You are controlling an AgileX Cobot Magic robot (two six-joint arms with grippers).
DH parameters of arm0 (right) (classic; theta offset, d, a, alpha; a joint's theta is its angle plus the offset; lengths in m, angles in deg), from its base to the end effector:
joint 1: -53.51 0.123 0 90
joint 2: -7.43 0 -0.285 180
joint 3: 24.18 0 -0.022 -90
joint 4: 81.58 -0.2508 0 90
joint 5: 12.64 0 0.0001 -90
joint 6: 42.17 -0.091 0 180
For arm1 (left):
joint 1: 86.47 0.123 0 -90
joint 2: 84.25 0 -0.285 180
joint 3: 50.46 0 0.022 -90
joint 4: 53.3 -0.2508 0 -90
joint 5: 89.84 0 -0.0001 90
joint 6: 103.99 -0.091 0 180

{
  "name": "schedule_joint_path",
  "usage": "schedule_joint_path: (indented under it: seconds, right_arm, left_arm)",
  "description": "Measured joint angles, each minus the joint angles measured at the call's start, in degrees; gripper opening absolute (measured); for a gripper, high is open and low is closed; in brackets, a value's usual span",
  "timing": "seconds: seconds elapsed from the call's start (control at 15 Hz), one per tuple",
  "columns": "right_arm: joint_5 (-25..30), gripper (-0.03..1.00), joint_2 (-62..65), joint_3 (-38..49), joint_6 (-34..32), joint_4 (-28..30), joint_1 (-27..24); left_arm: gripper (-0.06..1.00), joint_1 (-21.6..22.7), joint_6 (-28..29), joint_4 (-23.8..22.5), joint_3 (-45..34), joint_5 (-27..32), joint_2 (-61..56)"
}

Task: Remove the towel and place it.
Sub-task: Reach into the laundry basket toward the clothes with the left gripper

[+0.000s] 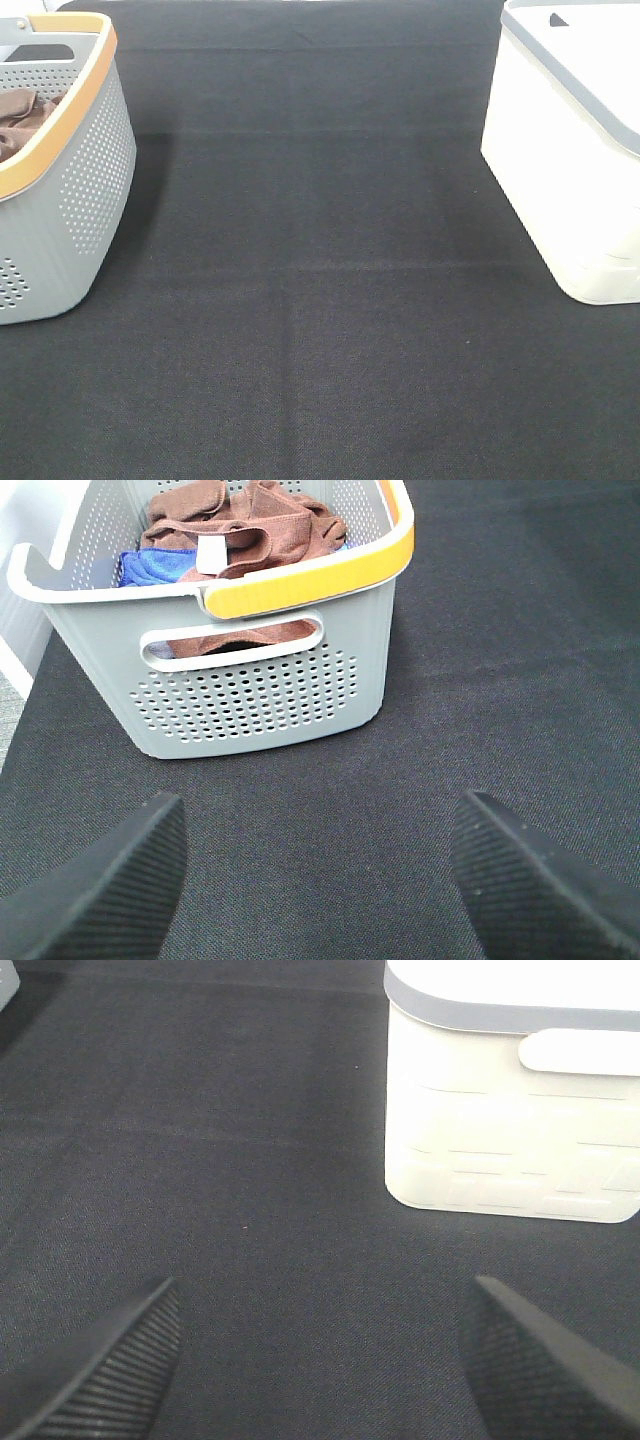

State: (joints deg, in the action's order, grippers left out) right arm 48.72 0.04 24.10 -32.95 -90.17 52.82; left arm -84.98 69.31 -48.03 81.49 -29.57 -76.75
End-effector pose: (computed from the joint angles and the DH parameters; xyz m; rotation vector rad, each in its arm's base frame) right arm -0.0073 0.0120 0.2786 -0.1601 2.0279 0.0707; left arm -0.0063 -0.0074 0.2808 0.0962 2.0158 -0.0189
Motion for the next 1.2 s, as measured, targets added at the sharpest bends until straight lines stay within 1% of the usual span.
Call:
schedule_joint_path:
  seconds: [1.2]
  right_arm:
    - [0.0,0.74,0.0,0.0,0.0,0.0,0.0]
  left_arm:
    - [0.71,0.0,0.0,0.0,0.0,0.0,0.0]
